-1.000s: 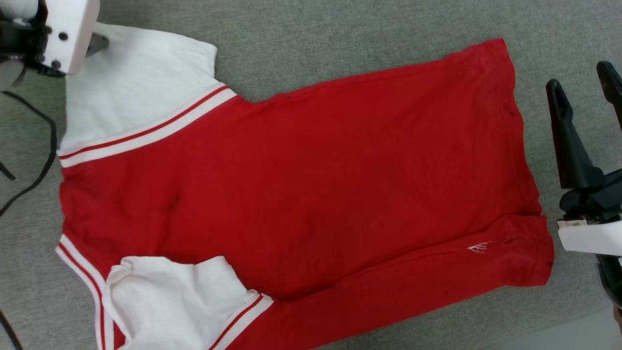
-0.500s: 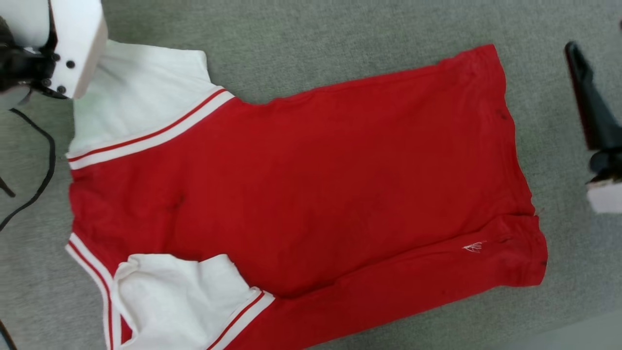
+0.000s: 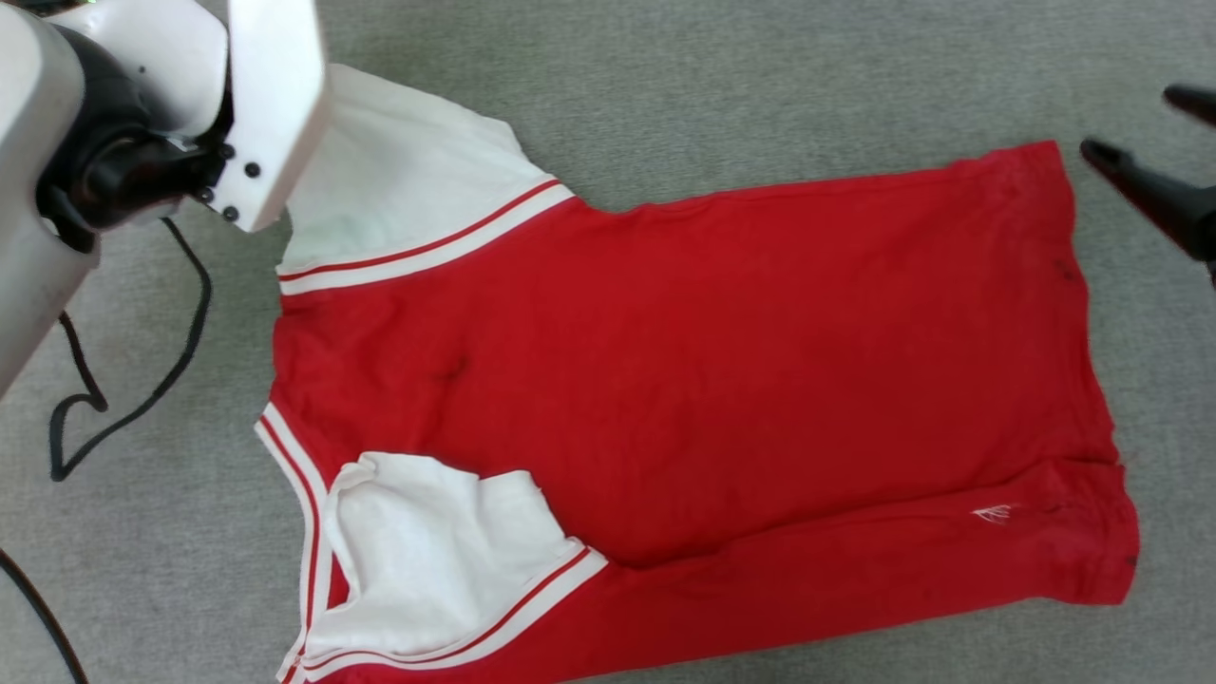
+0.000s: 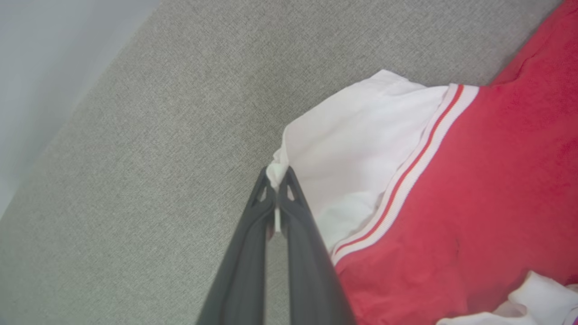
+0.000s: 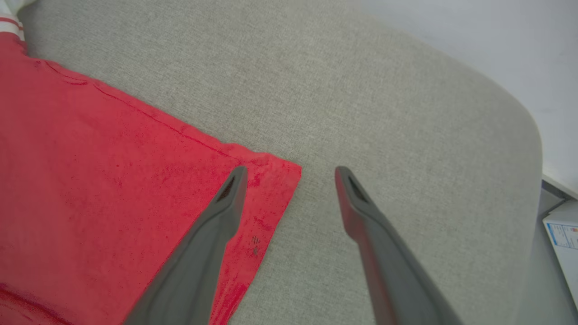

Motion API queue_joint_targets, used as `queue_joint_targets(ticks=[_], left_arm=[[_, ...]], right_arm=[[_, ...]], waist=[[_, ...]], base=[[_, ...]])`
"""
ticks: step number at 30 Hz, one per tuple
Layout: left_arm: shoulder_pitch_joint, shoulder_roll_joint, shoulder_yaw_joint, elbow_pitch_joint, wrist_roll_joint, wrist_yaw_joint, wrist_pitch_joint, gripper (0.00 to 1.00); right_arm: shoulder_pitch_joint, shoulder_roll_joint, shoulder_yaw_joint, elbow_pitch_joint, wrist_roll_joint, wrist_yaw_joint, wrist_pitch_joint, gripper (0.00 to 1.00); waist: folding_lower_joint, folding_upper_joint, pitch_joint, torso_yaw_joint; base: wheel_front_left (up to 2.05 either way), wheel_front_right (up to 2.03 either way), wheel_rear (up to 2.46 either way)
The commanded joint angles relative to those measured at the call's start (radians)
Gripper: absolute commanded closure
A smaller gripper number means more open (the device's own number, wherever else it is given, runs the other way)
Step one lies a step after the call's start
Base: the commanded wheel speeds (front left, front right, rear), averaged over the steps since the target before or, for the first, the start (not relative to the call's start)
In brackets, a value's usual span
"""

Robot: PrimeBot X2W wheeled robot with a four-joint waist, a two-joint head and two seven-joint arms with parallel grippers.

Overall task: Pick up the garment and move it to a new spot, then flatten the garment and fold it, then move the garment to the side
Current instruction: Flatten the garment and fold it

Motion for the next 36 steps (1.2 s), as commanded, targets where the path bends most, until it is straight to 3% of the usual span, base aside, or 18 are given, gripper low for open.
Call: queue_joint_targets(ticks=[1, 5, 9, 19, 20, 21, 30, 36], left_arm=[[0.014, -0.008, -0.002, -0.015, 0.003, -0.005, -0.010, 1.00], [0.018, -0.018, 0.000, -0.053, -0.001, -0.007, -0.031, 1.00], [0.002, -0.030, 0.003, -0.080, 0.007, -0.007, -0.045, 1.00], [0.002, -0.037, 0.007, -0.090, 0.012, -0.008, -0.085, 1.00], [0.007, -0.036, 0.006, -0.086, 0.011, -0.009, -0.089, 1.00], [0.013, -0.036, 0.006, -0.082, 0.010, -0.011, -0.099, 1.00], [0.079, -0.019, 0.011, -0.085, -0.015, -0.016, -0.167, 1.00], [0.181, 0.034, -0.004, -0.166, -0.038, -0.006, -0.200, 1.00]], right_arm=[[-0.049, -0.007, 0.038, 0.016, 0.042, 0.000, 0.073, 0.00], [-0.139, 0.015, 0.115, 0.087, 0.099, 0.000, 0.219, 0.00], [-0.204, 0.044, 0.170, 0.172, 0.093, 0.000, 0.281, 0.00], [-0.160, 0.079, 0.358, 0.322, 0.100, 0.000, 0.223, 0.00], [-0.169, 0.078, 0.359, 0.325, 0.104, 0.000, 0.201, 0.62], [-0.178, 0.077, 0.358, 0.329, 0.108, -0.001, 0.178, 1.00], [-0.215, 0.044, 0.361, 0.331, 0.157, 0.000, -0.006, 1.00], [-0.153, -0.002, 0.421, 0.290, 0.170, -0.001, -0.146, 1.00]], waist=[[-0.0001, 0.0000, 0.006, 0.019], [-0.0001, 0.0000, 0.029, 0.038], [-0.0001, 0.0000, 0.057, 0.061], [-0.0001, 0.0000, 0.097, 0.084], [-0.0001, 0.0000, 0.094, 0.082], [-0.0001, 0.0000, 0.087, 0.080], [-0.0001, 0.0000, -0.031, 0.071], [-0.0001, 0.0000, -0.131, 0.069]], base=[[0.00, 0.00, 0.00], [0.00, 0.00, 0.00], [0.00, 0.00, 0.00], [0.00, 0.00, 0.00], [0.00, 0.00, 0.00], [0.00, 0.00, 0.00], [0.00, 0.00, 0.00], [0.00, 0.00, 0.00]])
